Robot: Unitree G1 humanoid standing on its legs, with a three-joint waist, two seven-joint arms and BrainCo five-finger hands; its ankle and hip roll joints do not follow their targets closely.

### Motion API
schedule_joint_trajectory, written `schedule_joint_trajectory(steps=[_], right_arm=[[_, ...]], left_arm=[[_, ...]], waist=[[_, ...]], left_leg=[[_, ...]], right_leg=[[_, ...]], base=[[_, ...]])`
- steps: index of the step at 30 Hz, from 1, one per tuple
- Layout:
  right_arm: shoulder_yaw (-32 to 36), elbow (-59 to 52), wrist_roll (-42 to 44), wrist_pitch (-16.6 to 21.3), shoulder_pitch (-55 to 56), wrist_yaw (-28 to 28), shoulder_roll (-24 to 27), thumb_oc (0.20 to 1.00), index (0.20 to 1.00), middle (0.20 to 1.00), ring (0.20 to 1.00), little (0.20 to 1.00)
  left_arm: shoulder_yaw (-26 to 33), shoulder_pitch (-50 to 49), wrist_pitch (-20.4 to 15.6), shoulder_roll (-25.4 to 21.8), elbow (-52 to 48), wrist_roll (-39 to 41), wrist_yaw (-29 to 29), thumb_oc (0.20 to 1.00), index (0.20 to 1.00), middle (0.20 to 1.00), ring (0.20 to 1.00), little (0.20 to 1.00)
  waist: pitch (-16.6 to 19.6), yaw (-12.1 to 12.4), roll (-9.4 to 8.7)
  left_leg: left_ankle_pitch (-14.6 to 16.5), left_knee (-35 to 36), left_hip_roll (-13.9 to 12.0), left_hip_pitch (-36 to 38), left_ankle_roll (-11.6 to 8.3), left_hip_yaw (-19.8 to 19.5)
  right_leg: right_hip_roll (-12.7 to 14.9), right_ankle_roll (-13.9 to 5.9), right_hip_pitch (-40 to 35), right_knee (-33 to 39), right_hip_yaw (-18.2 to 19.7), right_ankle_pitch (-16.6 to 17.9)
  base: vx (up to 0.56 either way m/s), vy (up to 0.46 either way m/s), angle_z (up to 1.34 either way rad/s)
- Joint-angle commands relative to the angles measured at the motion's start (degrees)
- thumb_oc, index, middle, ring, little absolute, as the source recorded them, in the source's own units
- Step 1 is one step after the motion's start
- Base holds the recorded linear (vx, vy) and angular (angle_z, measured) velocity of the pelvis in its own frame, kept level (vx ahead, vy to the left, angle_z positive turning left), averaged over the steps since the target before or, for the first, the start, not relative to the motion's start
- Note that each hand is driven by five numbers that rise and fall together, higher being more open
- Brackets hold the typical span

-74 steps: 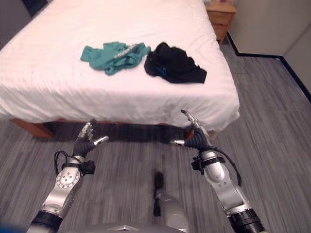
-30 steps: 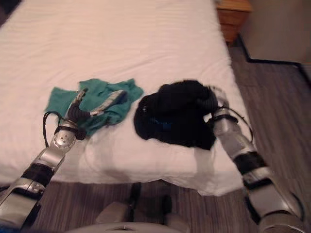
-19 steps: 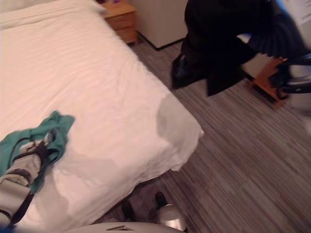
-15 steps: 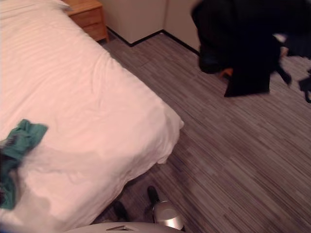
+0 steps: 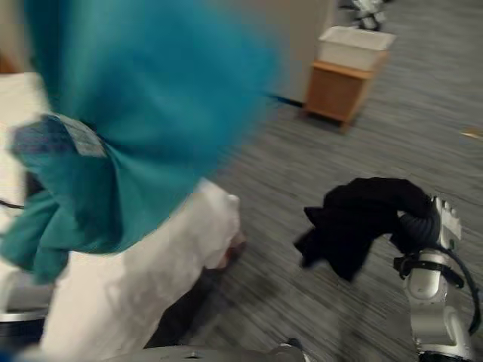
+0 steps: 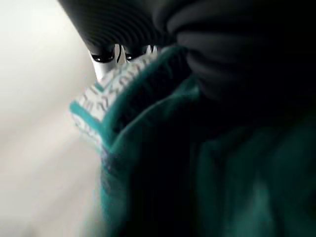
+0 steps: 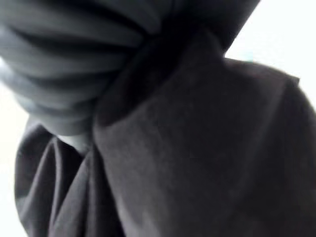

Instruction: Pick up bed clothes into laundry basket.

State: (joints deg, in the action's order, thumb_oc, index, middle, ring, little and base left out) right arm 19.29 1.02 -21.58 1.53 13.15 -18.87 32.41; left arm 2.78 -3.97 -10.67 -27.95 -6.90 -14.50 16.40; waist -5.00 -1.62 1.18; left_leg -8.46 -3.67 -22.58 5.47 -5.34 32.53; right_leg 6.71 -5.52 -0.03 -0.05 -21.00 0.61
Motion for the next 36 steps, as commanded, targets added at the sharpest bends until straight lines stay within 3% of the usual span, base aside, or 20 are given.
schedule_joint_trajectory(steps=[1,2,3,6,8,12,17,18,19,20,22,23,25,26,27,28,30,31,33,36], right_arm=[[-6.7,-6.0,2.8,5.2,-9.2,0.5,3.8,0.200,0.200,0.200,0.200,0.200],[-6.8,-5.7,2.8,5.2,-9.5,0.4,4.0,0.200,0.200,0.200,0.200,0.200],[-10.1,-4.1,3.1,5.3,-10.6,1.5,4.1,0.200,0.200,0.200,0.200,0.200],[-17.4,-1.1,5.1,5.0,-13.9,3.5,4.5,0.200,0.200,0.200,0.200,0.200],[-22.6,0.7,6.4,5.0,-17.9,4.3,5.6,0.200,0.200,0.200,0.200,0.200],[-24.3,1.0,7.0,5.1,-20.1,4.6,6.8,0.200,0.200,0.200,0.200,0.200],[-24.2,0.5,4.9,4.9,-18.8,6.8,7.1,0.200,0.200,0.200,0.200,0.200],[-25.1,0.7,4.2,4.7,-19.4,7.0,5.3,0.200,0.200,0.200,0.200,0.200],[-25.1,0.7,4.2,4.7,-19.4,7.0,5.3,0.200,0.200,0.200,0.200,0.200],[-25.8,0.6,4.1,4.7,-20.6,6.8,4.9,0.200,0.200,0.200,0.200,0.200],[-25.9,0.5,4.0,4.8,-21.4,6.4,4.7,0.200,0.200,0.200,0.200,0.200],[-25.1,-0.4,4.0,4.8,-21.9,5.8,4.0,0.200,0.200,0.200,0.200,0.200],[-23.0,-2.0,4.1,4.8,-21.4,4.8,3.7,0.200,0.200,0.200,0.200,0.200],[-22.2,-2.6,4.1,4.8,-20.6,4.4,3.7,0.200,0.200,0.200,0.200,0.200],[-21.1,-1.9,4.0,4.5,-20.0,3.2,3.8,0.200,0.200,0.200,0.200,0.200],[-21.0,-1.2,3.9,4.2,-19.7,2.5,3.5,0.200,0.200,0.200,0.200,0.200],[-21.1,-0.6,3.7,3.9,-19.5,2.1,3.4,0.200,0.200,0.200,0.200,0.200],[-21.5,0.1,2.9,3.4,-19.4,1.8,3.2,0.200,0.200,0.200,0.200,0.200],[-21.4,-0.4,2.2,3.3,-18.8,1.9,3.7,0.200,0.200,0.200,0.200,0.200],[-22.1,-0.4,3.9,4.1,-16.6,3.1,2.6,0.200,0.200,0.200,0.200,0.200]], left_arm=[[-4.8,7.5,0.5,-0.8,7.5,4.7,-0.8,0.200,0.200,0.200,0.200,0.200],[-4.8,7.7,0.3,-0.7,7.8,4.7,-0.7,0.200,0.200,0.200,0.200,0.200],[-6.8,8.6,1.0,0.5,10.0,5.0,-0.7,0.200,0.200,0.200,0.200,0.200],[-12.7,14.0,3.1,3.2,17.6,3.9,0.9,0.200,0.200,0.200,0.200,0.200],[-15.0,17.8,4.2,4.2,21.3,3.7,2.0,0.200,0.200,0.200,0.200,0.200],[-15.9,19.1,4.4,4.5,21.1,3.1,2.3,0.200,0.200,0.200,0.200,0.200],[-16.7,18.0,4.7,3.4,20.0,0.3,0.6,0.200,0.200,0.200,0.200,0.200],[-19.0,20.0,5.1,2.7,20.8,0.4,0.7,0.200,0.200,0.200,0.200,0.200],[-19.0,20.1,5.1,2.7,20.8,0.4,0.7,0.200,0.200,0.200,0.200,0.200],[-19.6,21.0,5.3,2.3,21.0,1.0,0.9,0.200,0.200,0.200,0.200,0.200],[-19.7,21.8,5.4,2.0,21.2,1.4,1.1,0.200,0.200,0.200,0.200,0.200],[-19.7,23.3,4.9,1.1,20.1,2.3,1.3,0.200,0.200,0.200,0.200,0.200],[-19.9,24.8,4.2,1.4,18.7,3.8,1.1,0.200,0.200,0.200,0.200,0.200],[-19.8,25.0,4.0,1.5,17.6,4.4,1.0,0.200,0.200,0.200,0.200,0.200],[-19.3,25.2,3.2,1.9,15.9,6.6,0.6,0.200,0.200,0.200,0.200,0.200],[-19.0,24.9,2.6,2.2,14.2,7.3,0.3,0.200,0.200,0.200,0.200,0.200],[-18.8,25.2,2.4,2.6,14.2,7.7,0.6,0.200,0.200,0.200,0.200,0.200],[-18.7,25.7,2.3,2.9,14.0,7.6,0.7,0.200,0.200,0.200,0.200,0.200],[-19.1,25.9,1.9,3.1,13.1,7.7,0.1,0.200,0.200,0.200,0.200,0.200],[-20.1,24.8,1.9,4.8,13.6,9.3,-0.4,0.200,0.200,0.200,0.200,0.200]], waist=[[-5.5,4.7,-3.07],[-5.6,4.5,-3.01],[-6.1,5.4,-3.33],[-8.0,5.4,-3.11],[-9.2,7.3,-1.35],[-9.4,9.5,-0.98],[-6.7,11.3,-2.67],[-7.8,10.5,-6.12],[-7.7,10.7,-5.95],[-8.5,9.5,-5.56],[-8.9,8.7,-4.83],[-9.3,7.5,-3.78],[-9.9,5.5,-2.96],[-10.1,4.3,-2.76],[-10.0,2.6,-3.18],[-9.8,1.4,-3.57],[-9.6,0.9,-3.70],[-9.0,0.6,-3.31],[-8.2,0.6,-2.97],[-7.4,-0.2,-1.79]], left_leg=[[4.3,0.6,8.3,-2.4,-0.70,-18.6],[4.9,-0.2,8.3,-2.7,-0.58,-18.7],[7.1,-1.6,10.5,-3.2,0.18,-22.5],[9.9,-4.3,15.2,-8.3,1.44,-23.7],[5.7,0.6,21.7,-15.3,2.09,-24.4],[1.8,8.1,22.5,-21.2,0.90,-24.0],[-0.1,8.6,23.4,-19.9,4.26,-26.2],[2.1,7.6,24.4,-15.1,6.29,-26.5],[1.9,7.7,24.1,-15.2,6.27,-26.4],[2.9,7.8,23.6,-12.7,6.79,-26.5],[4.0,8.2,22.9,-10.5,7.04,-26.9],[6.2,8.7,21.7,-7.1,6.99,-27.4],[8.3,8.7,21.6,-4.1,6.87,-29.5],[9.4,8.7,21.5,-2.9,6.58,-30.6],[12.8,8.7,21.7,0.7,5.54,-32.1],[14.9,8.7,21.8,3.1,4.58,-33.0],[16.2,8.7,21.4,4.9,4.06,-33.3],[18.7,8.7,19.5,8.5,2.73,-33.4],[18.9,8.7,18.4,10.1,2.33,-33.5],[10.5,-9.1,15.4,6.3,-0.41,-31.7]], right_leg=[[1.2,-0.73,-7.1,3.9,6.1,-3.9],[1.3,-0.82,-7.2,3.8,6.0,-4.0],[0.7,-0.43,-7.3,4.0,8.0,-4.0],[0.0,0.52,-8.0,5.0,10.3,-5.2],[-2.6,0.56,-9.9,5.0,13.3,-7.0],[-3.9,0.39,-13.0,5.0,17.1,-9.9],[-2.7,-0.61,-17.6,2.2,18.5,-11.9],[-1.1,-6.60,-11.3,-16.6,18.9,-2.5],[-1.3,-6.57,-10.9,-16.7,19.1,-2.4],[-1.5,-7.91,-7.0,-24.7,20.1,2.5],[-1.4,-8.56,-4.0,-28.9,19.9,3.8],[1.0,-7.21,0.4,-30.3,16.9,3.9],[-1.1,-4.22,5.1,-27.9,14.3,-1.0],[-2.7,-3.35,6.8,-25.8,13.8,-3.2],[-4.7,-1.91,9.0,-15.2,12.6,-5.4],[-5.8,-1.60,10.6,-5.4,12.6,-2.3],[-6.6,-1.98,12.0,-1.5,12.2,0.0],[-6.1,-3.05,13.1,2.5,8.8,2.9],[-5.9,-2.65,11.3,4.2,7.2,2.7],[-7.5,1.07,5.4,3.2,8.4,2.1]], base=[[0.04,-0.370,-1.42],[0.08,-0.352,-1.77],[0.13,-0.212,-2.31],[0.21,-0.186,-1.37],[0.41,-0.036,-0.01],[0.52,0.045,-0.51],[0.62,0.091,-0.64],[0.56,0.046,-0.63],[0.72,0.086,-0.57],[0.28,0.072,-0.44],[0.37,0.076,-0.15],[0.54,0.065,0.08],[0.59,0.043,-0.05],[0.70,-0.101,0.31],[0.91,-0.200,0.99],[0.76,-0.178,1.08],[0.56,-0.174,0.93],[0.58,-0.206,0.85],[0.47,-0.202,0.63],[0.51,-0.271,0.52]])
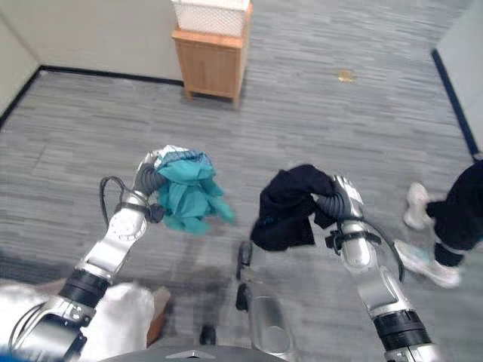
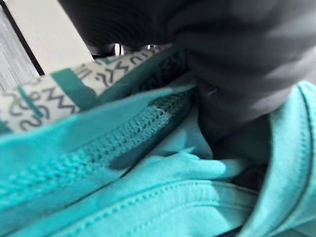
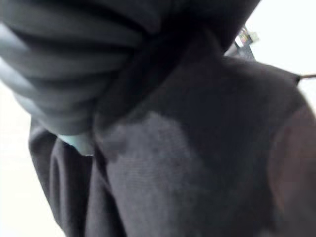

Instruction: Pick up bed clothes into laundry basket.

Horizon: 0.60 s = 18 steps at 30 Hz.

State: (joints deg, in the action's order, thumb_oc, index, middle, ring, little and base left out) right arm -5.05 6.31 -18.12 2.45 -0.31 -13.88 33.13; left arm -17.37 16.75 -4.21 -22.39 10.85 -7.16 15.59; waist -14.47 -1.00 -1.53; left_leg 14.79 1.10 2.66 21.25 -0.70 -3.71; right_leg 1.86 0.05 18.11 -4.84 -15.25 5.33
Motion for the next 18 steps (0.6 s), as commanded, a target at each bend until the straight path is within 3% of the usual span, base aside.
schedule_joint_trajectory(steps=[1,2,4,5,6,8,9,10,11,14,15,16,17,18], right_arm=[[1.0,-4.8,2.7,3.5,-4.0,-2.3,2.1,0.200,0.200,0.200,0.200,0.200],[1.1,-4.8,2.8,3.5,-4.0,-2.4,2.0,0.200,0.200,0.200,0.200,0.200],[0.4,-4.8,3.0,3.7,-4.6,-2.3,2.9,0.200,0.200,0.200,0.200,0.200],[0.2,-4.9,3.1,3.6,-4.7,-2.2,3.4,0.200,0.200,0.200,0.200,0.200],[0.1,-5.1,3.3,3.4,-5.0,-1.9,3.7,0.200,0.200,0.200,0.200,0.200],[-0.4,-4.9,3.4,3.8,-5.7,-1.4,4.2,0.200,0.200,0.200,0.200,0.200],[-1.1,-4.3,3.5,4.0,-6.4,-1.1,4.5,0.200,0.200,0.200,0.200,0.200],[-2.2,-3.5,3.0,4.2,-7.6,-0.6,5.1,0.200,0.200,0.200,0.200,0.200],[-2.3,-2.7,2.0,3.9,-9.0,-0.3,6.1,0.200,0.200,0.200,0.200,0.200],[-1.9,-4.2,1.3,3.4,-8.8,0.8,5.7,0.200,0.200,0.200,0.200,0.200],[-1.8,-4.4,0.7,3.3,-8.5,1.2,5.3,0.200,0.200,0.200,0.200,0.200],[-1.4,-5.1,0.4,3.5,-7.7,1.7,4.8,0.200,0.200,0.200,0.200,0.200],[-2.3,-5.0,-0.1,3.2,-8.3,2.2,4.0,0.200,0.200,0.200,0.200,0.200],[-2.3,-4.9,-0.1,3.2,-8.4,2.2,4.0,0.200,0.200,0.200,0.200,0.200]], left_arm=[[-1.5,5.3,-4.0,-0.1,-3.8,2.8,0.1,0.200,0.200,0.200,0.200,0.200],[-1.6,5.3,-3.9,-0.2,-3.8,2.8,0.1,0.200,0.200,0.200,0.200,0.200],[-2.0,5.6,-3.7,-0.2,-3.7,3.1,-0.1,0.200,0.200,0.200,0.200,0.200],[-2.0,5.9,-3.7,-0.1,-3.8,3.6,-0.2,0.200,0.200,0.200,0.200,0.200],[-2.0,6.1,-3.6,0.0,-3.8,3.8,-0.2,0.200,0.200,0.200,0.200,0.200],[-1.6,5.6,-3.6,0.3,-3.7,3.8,-0.4,0.200,0.200,0.200,0.200,0.200],[-0.8,4.9,-3.8,0.3,-3.6,3.6,-0.3,0.200,0.200,0.200,0.200,0.200],[0.3,2.9,-4.1,-0.1,-4.3,3.3,-0.6,0.200,0.200,0.200,0.200,0.200],[0.8,2.3,-4.2,0.0,-4.4,2.5,-0.5,0.200,0.200,0.200,0.200,0.200],[1.2,1.3,-3.6,-0.1,-4.7,1.7,-0.7,0.200,0.200,0.200,0.200,0.200],[1.0,0.8,-3.3,-0.4,-4.6,0.8,-0.9,0.200,0.200,0.200,0.200,0.200],[0.3,1.5,-2.9,-0.6,-4.2,0.5,-0.7,0.200,0.200,0.200,0.200,0.200],[-0.6,2.9,-2.1,-1.0,-3.1,0.2,-0.3,0.200,0.200,0.200,0.200,0.200],[-0.6,2.9,-2.1,-1.0,-3.1,0.2,-0.3,0.200,0.200,0.200,0.200,0.200]], waist=[[0.3,0.6,-1.14],[0.1,0.5,-1.04],[-1.5,2.4,-2.00],[-2.3,3.4,-2.53],[-2.8,4.1,-2.50],[-2.6,5.4,-1.65],[-1.9,6.3,-1.10],[-0.4,8.0,0.45],[0.0,9.2,0.54],[1.7,10.9,-0.30],[1.9,11.6,-1.67],[1.7,11.8,-2.95],[0.6,11.3,-3.99],[0.7,11.4,-3.85]], left_leg=[[-19.3,-33.1,-10.4,-19.2,-4.15,3.7],[-18.9,-34.6,-10.5,-20.2,-4.12,3.4],[-17.5,-43.1,-9.7,-26.7,-2.21,2.8],[-15.5,-43.2,-9.4,-29.8,-1.83,3.0],[-14.0,-40.9,-8.9,-32.3,-1.84,3.8],[-12.0,-28.8,-6.4,-33.2,-1.47,5.5],[-12.3,-19.7,-4.9,-33.2,-1.16,6.5],[-19.3,-3.7,-3.4,-32.7,-2.02,9.0],[-21.6,3.4,-3.7,-35.5,-3.23,14.0],[-24.3,3.4,-3.6,-34.7,-1.50,15.1],[-24.3,2.6,-2.8,-33.9,-0.85,14.6],[-24.0,2.5,-2.5,-32.6,0.27,14.6],[-22.7,2.0,-2.1,-29.9,1.68,14.5],[-22.9,2.0,-2.3,-30.1,1.67,14.6]], right_leg=[[-2.7,-1.58,-17.4,9.5,3.9,-3.7],[-2.8,-1.53,-17.2,9.4,3.8,-3.7],[-2.9,-0.46,-20.7,9.8,5.7,-5.6],[-2.6,-0.45,-22.5,9.8,6.6,-6.6],[-2.2,-0.70,-24.0,9.8,7.1,-7.6],[-1.9,-1.67,-25.7,9.8,9.0,-9.1],[-1.9,-2.59,-26.8,9.8,9.6,-10.4],[-2.6,-3.13,-29.0,9.8,10.8,-12.2],[-2.0,-4.02,-33.1,9.8,10.8,-15.3],[-0.9,-4.35,-37.0,9.8,12.2,-16.5],[0.2,-5.06,-37.9,7.9,12.4,-15.9],[0.7,-6.75,-36.7,2.6,12.1,-14.8],[2.1,-11.10,-32.1,-9.0,11.4,-8.4],[1.9,-11.06,-31.7,-9.1,11.5,-8.3]], base=[[0.32,-0.325,0.61],[0.33,-0.333,0.34],[0.30,-0.158,-0.57],[0.42,-0.095,-1.08],[0.48,0.000,-0.93],[0.55,0.138,-0.95],[0.81,0.261,-0.89],[1.06,0.303,-0.90],[1.00,0.264,-0.64],[0.75,0.173,-1.08],[0.62,0.143,-0.11],[0.71,0.184,-0.08],[0.45,0.125,0.00],[0.40,0.156,-0.23]])
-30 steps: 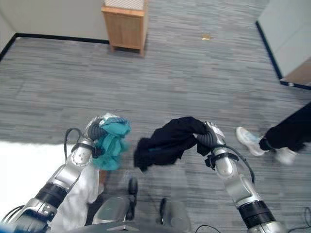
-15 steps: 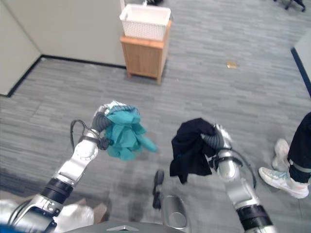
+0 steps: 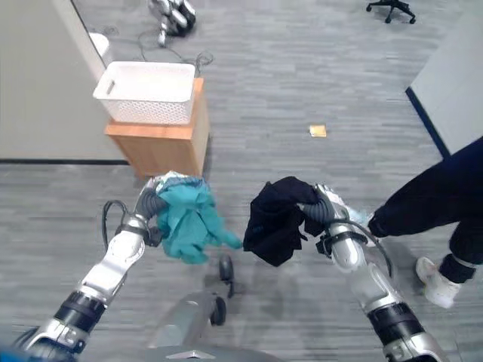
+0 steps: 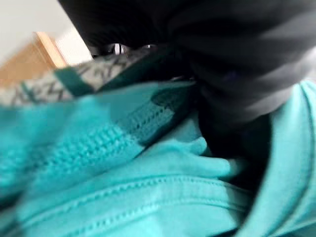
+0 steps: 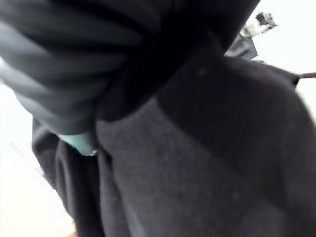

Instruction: Pick up bed clothes into laundry basket.

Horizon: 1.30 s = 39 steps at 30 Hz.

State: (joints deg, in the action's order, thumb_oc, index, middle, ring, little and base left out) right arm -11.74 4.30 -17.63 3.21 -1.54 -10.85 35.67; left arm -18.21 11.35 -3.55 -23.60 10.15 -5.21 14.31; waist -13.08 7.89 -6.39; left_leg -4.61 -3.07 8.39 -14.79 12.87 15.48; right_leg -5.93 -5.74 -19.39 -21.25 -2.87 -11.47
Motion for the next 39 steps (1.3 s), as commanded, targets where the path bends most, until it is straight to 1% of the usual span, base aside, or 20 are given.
schedule_joint_trajectory(steps=[1,2,4,5,10,13,14,20,21,22,23,24,25,26,28,30,33,35,38,39], right_arm=[[4.2,-3.2,-0.6,2.5,-7.3,-0.7,1.2,0.200,0.200,0.200,0.200,0.200],[4.0,-3.9,-1.0,2.7,-7.7,-0.4,1.4,0.200,0.200,0.200,0.200,0.200],[4.3,-6.0,-1.2,3.2,-8.2,0.1,1.9,0.200,0.200,0.200,0.200,0.200],[5.2,-7.8,-1.1,3.7,-8.4,0.2,2.6,0.200,0.200,0.200,0.200,0.200],[5.9,-11.3,1.2,5.0,-10.4,1.1,4.1,0.200,0.200,0.200,0.200,0.200],[6.7,-12.6,2.4,5.5,-11.3,1.5,5.7,0.200,0.200,0.200,0.200,0.200],[7.7,-13.3,2.5,5.4,-11.6,1.3,6.9,0.200,0.200,0.200,0.200,0.200],[10.6,-18.3,4.5,6.7,-12.4,2.1,8.2,0.200,0.200,0.200,0.200,0.200],[13.7,-20.5,4.6,7.5,-12.3,0.8,11.5,0.200,0.200,0.200,0.200,0.200],[13.7,-20.5,4.6,7.5,-12.3,0.8,11.5,0.200,0.200,0.200,0.200,0.200],[15.4,-21.6,5.1,7.6,-12.4,0.3,12.7,0.200,0.200,0.200,0.200,0.200],[18.4,-22.4,4.6,7.2,-13.6,-1.7,15.8,0.200,0.200,0.200,0.200,0.200],[19.7,-22.6,4.6,6.9,-14.4,-2.6,17.1,0.200,0.200,0.200,0.200,0.200],[19.7,-22.6,4.6,6.8,-14.5,-2.7,17.2,0.200,0.200,0.200,0.200,0.200],[20.4,-22.0,4.7,5.3,-19.6,-4.7,20.9,0.200,0.200,0.200,0.200,0.200],[15.8,-18.0,4.8,2.1,-28.3,-4.5,25.0,0.200,0.200,0.200,0.200,0.200],[9.4,-11.4,3.8,-0.5,-36.8,-4.8,27.7,0.200,0.200,0.200,0.200,0.200],[1.9,-1.1,2.0,-4.4,-45.5,-4.4,28.9,0.200,0.200,0.200,0.200,0.200],[-0.9,3.0,1.2,-5.8,-48.2,-3.8,29.0,0.200,0.200,0.200,0.200,0.200],[-1.2,10.2,0.6,-8.0,-48.9,-3.8,28.1,0.200,0.200,0.200,0.200,0.200]], left_arm=[[0.0,8.9,-2.5,-0.4,-2.3,-2.3,1.0,0.200,0.200,0.200,0.200,0.200],[0.0,9.5,-2.3,-1.3,-2.4,-2.8,1.2,0.200,0.200,0.200,0.200,0.200],[0.3,10.8,-2.5,-2.2,-3.2,-3.0,1.2,0.200,0.200,0.200,0.200,0.200],[0.7,12.2,-2.7,-2.8,-3.9,-3.6,1.6,0.200,0.200,0.200,0.200,0.200],[2.3,13.7,-3.2,-5.0,-5.5,-5.0,1.7,0.200,0.200,0.200,0.200,0.200],[3.4,14.6,-3.6,-6.6,-5.7,-6.0,1.7,0.200,0.200,0.200,0.200,0.200],[4.3,15.4,-4.0,-7.9,-5.9,-6.5,1.7,0.200,0.200,0.200,0.200,0.200],[11.8,12.1,-5.0,-12.7,-10.5,-7.6,2.6,0.200,0.200,0.200,0.200,0.200],[14.4,11.9,-5.9,-13.7,-12.0,-5.9,3.6,0.200,0.200,0.200,0.200,0.200],[14.4,11.9,-5.9,-13.7,-12.0,-5.9,3.6,0.200,0.200,0.200,0.200,0.200],[15.4,12.4,-5.9,-14.2,-12.6,-5.4,4.0,0.200,0.200,0.200,0.200,0.200],[16.4,15.0,-6.0,-15.9,-12.2,-4.6,5.4,0.200,0.200,0.200,0.200,0.200],[16.5,16.4,-6.0,-17.2,-11.8,-4.3,5.9,0.200,0.200,0.200,0.200,0.200],[16.4,16.7,-6.0,-17.2,-11.6,-4.2,6.0,0.200,0.200,0.200,0.200,0.200],[16.4,18.7,-6.0,-20.1,-10.1,-3.1,6.5,0.200,0.200,0.200,0.200,0.200],[14.6,18.8,-5.8,-19.9,-8.2,-1.9,5.5,0.200,0.200,0.200,0.200,0.200],[13.5,19.2,-5.7,-19.4,-7.7,-0.4,4.2,0.200,0.200,0.200,0.200,0.200],[11.6,20.5,-5.3,-17.9,-7.6,1.4,3.5,0.200,0.200,0.200,0.200,0.200],[11.5,20.4,-5.2,-17.2,-8.0,2.1,3.0,0.200,0.200,0.200,0.200,0.200],[11.0,19.8,-5.7,-14.8,-8.1,3.7,2.9,0.200,0.200,0.200,0.200,0.200]], waist=[[-1.2,2.0,1.06],[-1.6,1.2,1.34],[-1.8,0.7,1.85],[-2.5,0.0,1.77],[-2.8,-0.3,1.21],[-2.7,-1.6,0.68],[-2.7,-3.1,0.96],[-0.2,-4.9,1.20],[-0.5,-5.8,1.42],[-0.5,-5.9,1.27],[-0.6,-6.7,1.44],[-0.3,-8.8,1.69],[0.1,-9.7,1.84],[0.0,-9.6,1.82],[1.5,-9.8,2.88],[3.8,-8.9,3.35],[4.7,-8.7,3.07],[4.7,-7.1,2.77],[4.1,-6.8,2.93],[2.6,-6.9,2.83]], left_leg=[[-2.7,7.0,-8.2,8.1,-11.56,-5.4],[-1.4,7.9,-8.5,10.5,-11.32,-6.3],[0.6,8.1,-9.3,12.8,-11.50,-7.7],[1.8,8.1,-9.0,14.3,-11.50,-10.3],[3.6,8.1,-8.8,15.7,-12.24,-14.6],[5.3,8.1,-7.8,18.2,-12.79,-19.3],[6.6,8.1,-7.4,19.9,-13.41,-22.8],[9.3,6.4,-9.2,23.3,-14.58,-25.2],[10.9,-1.3,-10.2,19.9,-15.76,-19.5],[10.8,-1.7,-9.9,19.4,-15.74,-19.7],[11.1,-3.7,-11.1,17.8,-15.54,-15.1],[11.0,-6.0,-14.8,15.2,-15.65,-3.7],[9.8,-5.2,-16.1,14.8,-15.83,1.0],[9.6,-4.9,-16.1,14.9,-15.90,1.2],[7.1,0.4,-15.9,16.1,-15.87,7.3],[5.9,7.2,-14.1,19.7,-15.46,5.6],[5.9,8.0,-13.7,20.2,-15.32,4.9],[6.7,8.1,-13.0,20.3,-14.56,2.6],[6.8,8.1,-12.6,20.1,-14.24,1.6],[7.4,8.1,-12.2,20.2,-13.90,-0.9]], right_leg=[[9.9,-6.10,9.5,0.8,-1.1,10.9],[11.0,-6.35,13.1,-3.5,-2.2,12.8],[13.3,-5.04,16.0,-2.9,-6.0,11.7],[11.8,-3.50,18.6,-1.3,-5.4,8.7],[7.4,-1.58,22.0,9.1,-1.9,5.8],[3.9,-0.92,24.9,17.0,4.5,8.6],[2.8,-1.70,27.1,20.6,8.8,11.8],[4.8,-1.06,23.1,25.5,7.1,15.7],[6.6,-0.44,19.8,26.2,4.3,14.4],[6.8,-0.48,20.0,26.3,4.2,14.5],[7.5,-0.33,18.7,26.3,2.4,13.3],[9.4,-0.54,16.5,26.3,-1.3,11.1],[10.0,-0.51,16.4,26.3,-2.8,11.0],[10.0,-0.48,16.5,26.3,-2.7,11.0],[10.4,-1.05,14.6,26.3,-5.4,10.3],[10.8,-1.53,13.7,25.9,-7.5,9.8],[11.6,-1.87,13.5,24.7,-8.9,9.5],[12.7,-2.31,15.6,17.5,-10.1,8.6],[13.0,-2.99,18.1,12.4,-9.9,8.1],[12.0,-4.48,22.3,6.1,-5.5,8.2]], base=[[0.24,0.110,-0.25],[0.38,0.135,-0.19],[0.40,0.031,0.28],[0.32,-0.036,0.79],[0.25,-0.091,1.18],[0.36,-0.156,1.25],[0.34,-0.163,1.75],[0.25,-0.219,1.11],[0.06,-0.096,0.24],[0.07,-0.112,0.52],[0.01,-0.012,1.19],[0.00,-0.004,1.14],[-0.01,0.010,1.27],[-0.01,0.011,1.12],[0.11,0.041,0.96],[0.18,0.100,0.26],[0.09,0.064,0.26],[0.07,0.109,0.49],[0.03,0.054,0.25],[0.05,0.027,0.61]])
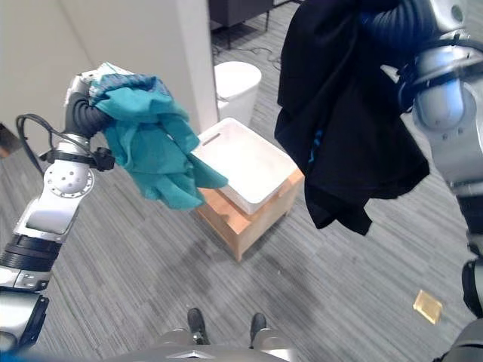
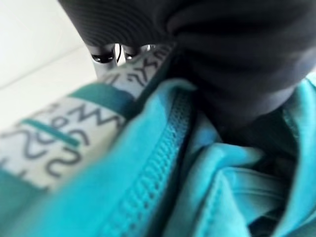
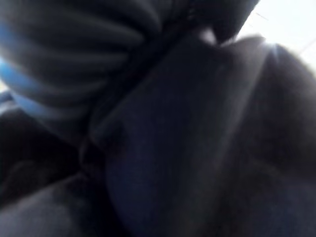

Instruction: Pick up bed clothes into laundry basket.

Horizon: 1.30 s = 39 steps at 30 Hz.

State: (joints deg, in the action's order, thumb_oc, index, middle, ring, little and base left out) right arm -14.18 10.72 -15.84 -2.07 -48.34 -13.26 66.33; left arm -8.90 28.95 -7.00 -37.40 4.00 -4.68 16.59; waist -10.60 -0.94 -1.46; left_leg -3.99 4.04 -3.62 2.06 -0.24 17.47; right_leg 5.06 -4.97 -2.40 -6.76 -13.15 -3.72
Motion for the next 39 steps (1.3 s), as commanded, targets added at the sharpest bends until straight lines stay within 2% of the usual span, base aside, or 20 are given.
schedule_joint_trajectory(steps=[1,2,4,6,8,9,14,15,16,18,20,25,28,30,31,33,35,36,38,39], right_arm=[[2.2,5.5,-1.4,-3.3,-1.0,-1.9,-3.1,0.200,0.200,0.200,0.200,0.200],[4.2,8.7,-0.5,-4.1,1.1,-2.8,-3.8,0.200,0.200,0.200,0.200,0.200],[5.7,10.5,0.4,-3.9,3.0,-4.0,-4.3,0.200,0.200,0.200,0.200,0.200],[8.9,10.6,2.8,-2.9,8.5,-3.4,-8.5,0.200,0.200,0.200,0.200,0.200],[9.3,10.6,3.1,-2.6,10.2,-2.9,-10.4,0.200,0.200,0.200,0.200,0.200],[9.1,10.0,3.5,-1.7,13.1,-2.2,-13.9,0.200,0.200,0.200,0.200,0.200],[7.1,14.6,6.4,-0.2,15.1,-1.7,-18.3,0.200,0.200,0.200,0.200,0.200],[6.1,17.9,9.4,0.4,14.9,-1.5,-19.8,0.454,0.454,0.454,0.454,0.454],[5.6,20.1,11.7,0.6,14.7,-1.1,-20.4,1.000,1.000,1.000,1.000,1.000],[2.5,27.5,13.1,0.2,12.8,-0.5,-21.2,1.000,1.000,1.000,1.000,1.000],[1.7,28.9,12.7,-0.1,11.9,-0.7,-21.1,1.000,1.000,1.000,1.000,1.000],[1.9,25.1,10.7,0.5,10.7,-3.9,-19.9,1.000,1.000,1.000,1.000,1.000],[7.8,9.7,11.6,5.6,13.8,-5.5,-14.1,1.000,1.000,1.000,1.000,1.000],[9.4,7.6,12.4,6.6,14.6,-5.8,-12.9,1.000,1.000,1.000,1.000,1.000],[13.3,4.2,14.4,8.6,17.3,-6.3,-10.6,1.000,1.000,1.000,1.000,1.000],[14.0,4.0,14.4,8.6,17.9,-6.3,-10.6,1.000,1.000,1.000,1.000,1.000],[21.3,1.7,17.3,10.5,25.6,-6.4,-9.8,1.000,1.000,1.000,1.000,1.000],[21.8,1.5,17.3,10.5,26.0,-6.3,-9.8,1.000,1.000,1.000,1.000,1.000],[24.9,2.0,17.3,10.9,33.7,-5.3,-11.9,1.000,1.000,1.000,1.000,1.000],[25.2,1.9,17.3,10.9,34.0,-5.3,-12.0,1.000,1.000,1.000,1.000,1.000]], left_arm=[[1.9,1.8,-2.4,-0.4,-2.5,3.5,0.4,0.200,0.200,0.200,0.200,0.200],[2.3,0.5,-3.1,0.6,-3.6,4.3,-0.1,0.200,0.200,0.200,0.200,0.200],[2.3,-0.3,-3.5,1.1,-4.1,4.6,0.1,0.200,0.200,0.200,0.200,0.200],[3.2,-3.3,-4.1,2.7,-6.0,5.7,-1.7,0.200,0.200,0.200,0.200,0.200],[3.7,-5.0,-4.2,3.2,-7.0,6.0,-2.3,0.200,0.200,0.200,0.200,0.200],[4.6,-7.2,-4.4,4.3,-8.1,6.3,-2.8,0.200,0.200,0.200,0.200,0.200],[3.7,-9.2,-4.7,6.2,-9.4,8.1,-4.2,0.200,0.200,0.200,0.200,0.200],[3.0,-9.1,-5.1,6.7,-9.5,8.6,-4.6,0.200,0.200,0.200,0.200,0.200],[2.5,-9.2,-5.2,6.8,-9.7,9.0,-5.0,0.200,0.200,0.200,0.200,0.200],[0.9,-8.1,-5.0,7.1,-8.8,9.5,-5.3,0.200,0.200,0.200,0.200,0.200],[0.4,-6.9,-4.7,7.3,-8.1,9.3,-4.8,0.200,0.200,0.200,0.200,0.200],[-3.1,3.3,-3.2,9.3,-4.8,2.7,0.3,0.200,0.200,0.200,0.200,0.200],[-8.4,11.8,-2.1,11.1,-2.6,-4.2,2.1,0.200,0.200,0.200,0.200,0.200],[-10.0,14.0,-1.8,11.4,-1.3,-5.3,2.5,0.200,0.200,0.200,0.200,0.200],[-12.3,16.7,-1.0,11.6,1.1,-7.3,2.3,0.200,0.200,0.200,0.200,0.200],[-12.6,17.0,-1.1,11.8,1.3,-7.3,2.4,0.200,0.200,0.200,0.200,0.200],[-16.0,20.2,0.3,12.5,7.6,-9.5,1.5,0.200,0.200,0.200,0.200,0.200],[-16.2,20.4,0.2,12.6,7.7,-9.5,1.6,0.200,0.200,0.200,0.200,0.200],[-17.9,22.6,2.0,12.7,13.4,-12.1,1.8,0.200,0.200,0.200,0.200,0.200],[-18.1,22.8,1.9,12.8,13.6,-12.2,1.9,0.200,0.200,0.200,0.200,0.200]], waist=[[0.0,2.1,-1.94],[-0.6,2.3,-1.71],[-0.8,2.6,-1.84],[-0.5,3.6,-2.57],[-0.2,3.8,-2.73],[-0.1,4.4,-2.54],[-1.1,5.8,-2.25],[-1.7,6.3,-2.06],[-2.2,6.6,-1.90],[-3.5,7.3,-1.24],[-3.7,7.2,-1.08],[-3.7,5.2,-0.74],[-2.3,1.4,-1.46],[-2.0,0.9,-1.68],[-1.1,-1.4,-1.89],[-1.1,-1.0,-2.01],[0.0,-5.1,-1.95],[0.0,-4.9,-2.07],[0.3,-8.0,-1.85],[0.3,-7.8,-1.99]], left_leg=[[6.4,1.0,-0.1,2.8,-0.85,-3.8],[6.4,1.0,0.4,2.4,-1.02,-5.5],[6.6,1.0,0.5,2.2,-1.20,-6.5],[7.0,1.0,1.0,2.2,-1.20,-7.3],[7.1,1.0,1.0,2.2,-1.22,-7.2],[7.0,1.0,0.7,2.0,-1.36,-6.9],[5.7,1.0,0.6,-0.4,-2.22,-8.2],[5.2,1.0,0.5,-1.5,-2.55,-8.7],[4.8,1.0,0.4,-2.6,-2.81,-9.0],[3.7,1.0,0.1,-4.9,-3.53,-9.6],[3.5,1.0,-0.1,-5.4,-3.71,-9.7],[3.5,1.0,-0.7,-5.3,-3.96,-9.0],[5.2,1.0,-1.5,-2.5,-3.85,-6.8],[5.1,1.0,-1.7,-2.2,-3.79,-6.1],[6.1,1.0,-2.0,-1.1,-3.74,-4.9],[5.7,1.0,-2.0,-1.3,-3.72,-4.8],[7.4,1.0,-2.4,0.7,-3.41,-2.5],[7.1,1.0,-2.4,0.6,-3.40,-2.4],[8.2,1.0,-2.6,1.8,-3.11,0.2],[7.9,1.0,-2.6,1.6,-3.13,0.3]], right_leg=[[0.3,-4.54,6.3,-6.8,6.3,0.3],[0.1,-3.65,6.9,-3.0,8.5,0.1],[0.6,-3.45,6.8,0.0,9.0,1.1],[2.5,-3.70,4.4,5.3,7.5,3.1],[2.7,-3.79,3.6,6.8,6.9,4.1],[2.9,-3.79,2.7,8.4,5.9,4.8],[2.8,-3.47,2.0,11.5,3.6,5.7],[2.8,-3.36,2.5,11.8,3.0,5.6],[2.8,-3.24,3.1,11.8,2.6,5.5],[2.4,-3.07,4.6,11.8,2.0,5.4],[2.3,-2.98,5.0,11.8,2.0,5.3],[1.7,-3.00,4.9,11.8,2.6,4.8],[1.5,-3.70,3.4,11.8,3.8,4.5],[1.4,-3.80,3.6,11.8,4.4,4.8],[1.3,-4.20,3.4,11.8,5.3,4.7],[1.4,-4.12,3.7,11.8,5.5,5.0],[1.0,-4.77,3.7,11.8,7.7,5.0],[1.0,-4.68,3.9,11.8,7.8,5.3],[0.4,-5.13,4.5,11.8,10.6,5.6],[0.4,-5.02,4.7,11.8,10.7,5.9]], base=[[0.12,-0.015,0.87],[0.08,-0.058,0.64],[0.11,-0.093,0.55],[0.12,-0.104,0.79],[0.09,-0.064,0.50],[0.13,-0.096,0.25],[0.02,-0.072,0.08],[-0.06,-0.062,0.19],[-0.11,-0.099,0.30],[-0.09,-0.081,0.29],[-0.02,-0.041,0.07],[-0.01,-0.017,0.03],[0.07,0.035,-0.18],[0.04,0.038,-0.37],[0.04,0.039,-0.42],[0.02,0.019,-0.36],[0.07,0.047,-0.43],[0.03,0.047,-0.42],[0.04,0.043,-0.62],[0.04,0.035,-0.77]])
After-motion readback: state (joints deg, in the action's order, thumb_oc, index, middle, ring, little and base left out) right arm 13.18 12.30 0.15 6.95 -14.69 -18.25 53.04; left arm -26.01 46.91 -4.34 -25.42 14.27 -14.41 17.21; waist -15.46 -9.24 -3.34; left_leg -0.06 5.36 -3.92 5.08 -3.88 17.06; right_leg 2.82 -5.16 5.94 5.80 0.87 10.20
